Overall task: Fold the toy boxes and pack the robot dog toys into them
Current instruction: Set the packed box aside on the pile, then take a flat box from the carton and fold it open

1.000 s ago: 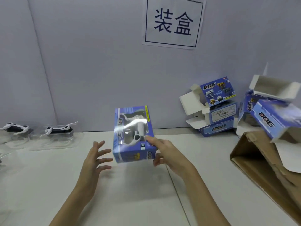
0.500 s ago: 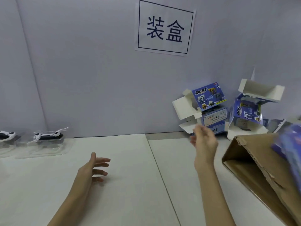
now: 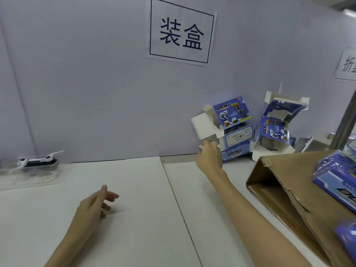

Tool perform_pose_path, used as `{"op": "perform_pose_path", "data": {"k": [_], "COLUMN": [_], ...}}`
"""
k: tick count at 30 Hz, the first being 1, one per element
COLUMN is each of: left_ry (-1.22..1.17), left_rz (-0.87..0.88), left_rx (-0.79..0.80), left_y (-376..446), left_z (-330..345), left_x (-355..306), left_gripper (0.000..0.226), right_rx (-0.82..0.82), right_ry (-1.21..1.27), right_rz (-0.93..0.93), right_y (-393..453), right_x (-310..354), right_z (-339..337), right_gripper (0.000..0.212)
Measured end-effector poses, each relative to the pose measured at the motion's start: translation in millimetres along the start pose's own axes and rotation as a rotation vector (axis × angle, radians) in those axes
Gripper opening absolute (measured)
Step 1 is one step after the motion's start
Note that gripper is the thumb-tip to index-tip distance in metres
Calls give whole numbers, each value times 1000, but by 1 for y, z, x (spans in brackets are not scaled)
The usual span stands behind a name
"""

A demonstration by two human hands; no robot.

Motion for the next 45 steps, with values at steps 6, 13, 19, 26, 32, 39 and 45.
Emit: {"op": "perform_pose_path", "data": {"k": [6,13,19,26,32,39,45], "left_ry": [15,34,26,23,133,281,287], "left_rz": [22,27,19,20,154,416,420], "left_rx": [-6,6,9,-41,-68,-2,-183], "left_y": [0,10,7,3,-11,-18,-15], "left_z": [1,3,3,0,0,17,10], "left_x": [1,12,9,0,-19,-34,-37], "left_gripper": [55,50,53,36,34,102,51], "right_rx": [203,190,60,-253,-478,-214,-21], "right_ry": [-376,-514,-461,72,399,502,615], "right_rz": [10,-8,-93,-385,-586,-897,-996], "right_y": [41,69,62,-24,-105,-167,-186], "right_x": [-37,-60,-36,50,104,150,163], "right_z": [67,106,92,39,-10,14,24], "right_gripper": [57,42,51,44,51,52,48]}}
Point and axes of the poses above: each hand's wrist, its own y-axis towards the middle knuckle, its own z-axis out of the palm, x = y × z, the point moved 7 cm from there along y, towards the middle knuckle, and after that the axes turned 2 degrees about -y, right-handed, at the moved point
